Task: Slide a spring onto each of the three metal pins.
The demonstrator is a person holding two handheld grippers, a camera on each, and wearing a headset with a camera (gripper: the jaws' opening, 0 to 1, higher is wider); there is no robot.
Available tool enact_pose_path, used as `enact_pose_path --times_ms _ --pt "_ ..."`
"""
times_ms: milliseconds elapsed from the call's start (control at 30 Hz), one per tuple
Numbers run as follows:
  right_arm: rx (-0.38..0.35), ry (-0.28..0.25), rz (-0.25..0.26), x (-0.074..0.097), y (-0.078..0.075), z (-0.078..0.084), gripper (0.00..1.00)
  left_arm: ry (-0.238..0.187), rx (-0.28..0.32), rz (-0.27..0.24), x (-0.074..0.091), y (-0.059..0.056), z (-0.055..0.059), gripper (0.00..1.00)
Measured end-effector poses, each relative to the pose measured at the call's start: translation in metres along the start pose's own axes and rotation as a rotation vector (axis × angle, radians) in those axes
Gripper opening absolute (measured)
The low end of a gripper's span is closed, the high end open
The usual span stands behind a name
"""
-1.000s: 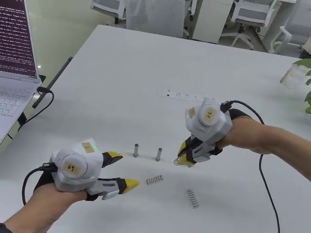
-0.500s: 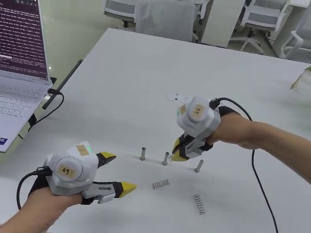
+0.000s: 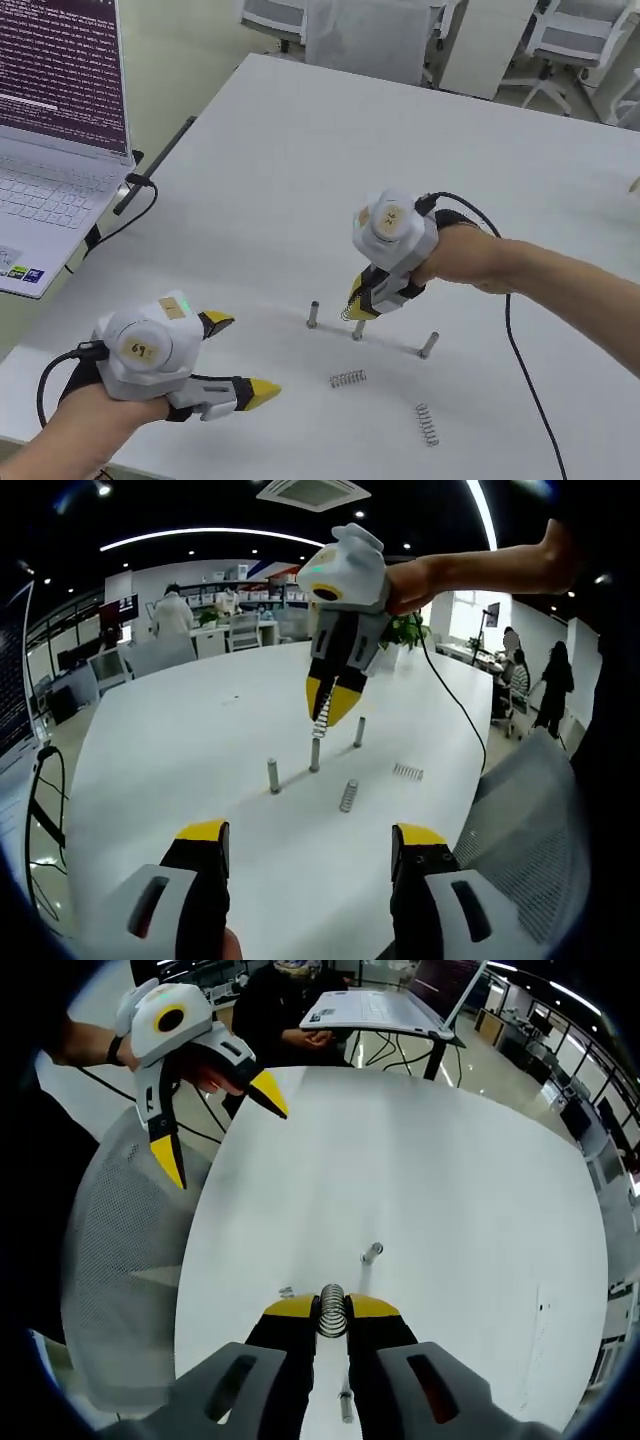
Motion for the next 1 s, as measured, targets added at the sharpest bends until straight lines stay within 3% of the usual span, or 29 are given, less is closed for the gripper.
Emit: enact_pose_path --times_ms 600,1000 --pt "0.051 0.042 -0.015 -0.019 -0.023 -0.02 0.09 0.007 0.023 -0.013 0.011 0.003 0.006 0.61" --pt "0.08 0.088 -0.021 -0.031 -0.035 -0.018 0.09 0.009 0.039 -0.035 0.018 0.011 0.01 0.61"
Point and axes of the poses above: the centre of the closed fingertips' face, and the gripper's own axes: x roughly backward along the fingers, y roughly to its left, z roughly out of its underside, the point moved 1 cm from there along x, roughly backward along the fingers, and after that the axes turned 9 degrees about -z, right-handed, at the moved point
